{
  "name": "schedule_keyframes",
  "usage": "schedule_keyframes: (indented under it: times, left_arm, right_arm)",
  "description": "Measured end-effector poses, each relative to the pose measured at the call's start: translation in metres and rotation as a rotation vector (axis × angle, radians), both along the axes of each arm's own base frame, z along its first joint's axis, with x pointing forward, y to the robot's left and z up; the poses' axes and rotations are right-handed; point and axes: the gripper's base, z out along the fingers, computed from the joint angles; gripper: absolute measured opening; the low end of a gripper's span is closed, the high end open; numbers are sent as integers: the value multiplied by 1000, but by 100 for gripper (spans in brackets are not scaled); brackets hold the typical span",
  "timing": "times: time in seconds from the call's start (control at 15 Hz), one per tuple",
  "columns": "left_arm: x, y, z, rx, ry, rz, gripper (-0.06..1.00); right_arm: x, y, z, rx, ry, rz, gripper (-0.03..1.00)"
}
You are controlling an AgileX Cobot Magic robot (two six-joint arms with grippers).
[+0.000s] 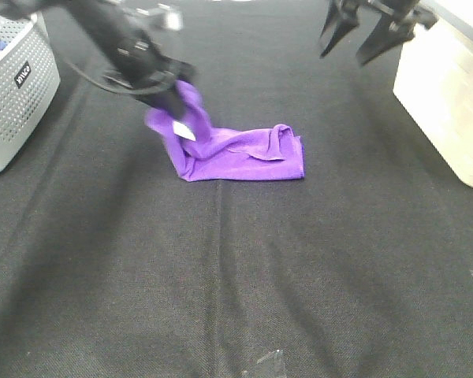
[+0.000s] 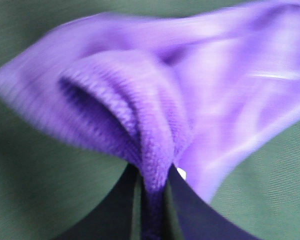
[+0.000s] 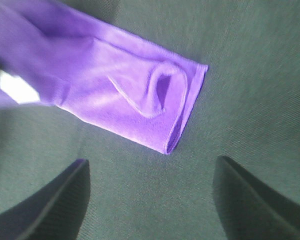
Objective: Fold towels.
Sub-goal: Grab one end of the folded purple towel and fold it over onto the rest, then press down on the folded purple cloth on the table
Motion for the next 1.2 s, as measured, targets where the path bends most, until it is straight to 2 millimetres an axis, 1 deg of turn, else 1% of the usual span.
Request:
schedule_keyframes:
  times: [0.07, 0.2, 0.4, 0.53, 0.67, 0.73, 0.8, 0.87, 1.0, 1.2]
  left_arm:
    - [-5, -16, -8, -16, 20, -29, 5]
    - [-7, -40, -23, -36, 36, -57, 5]
    - [-6, -62, -40, -53, 43, -47, 5]
    - [-6, -71, -47, -61, 49, -36, 5]
    - [-8, -76, -53, -67, 64, -31, 5]
    - [-8, -79, -51, -89, 58, -22, 7]
    - [-6, -84, -49, -140, 38, 1, 11]
    - [-6, -84, -49, -140, 38, 1, 11]
    - [-1, -92, -44, -246, 12, 50, 24]
    - [2, -102, -45, -327, -22, 93, 51]
  right_arm:
    - [-2, -1, 4, -3, -10, -1, 68]
    - [-5, -1, 12, -2, -27, -2, 68]
    - [-10, -2, 26, 2, -57, -3, 68]
    - [-11, -2, 28, 3, -60, -3, 68]
    - [-11, -2, 28, 6, -60, -3, 68]
    - [-11, -2, 28, 6, -60, -3, 68]
    - [-11, -2, 28, 9, -59, -3, 68]
    - [-11, -2, 28, 9, -59, -3, 68]
    - [-11, 0, 28, 26, -57, -2, 68]
    - [-14, 0, 34, 32, -67, -1, 68]
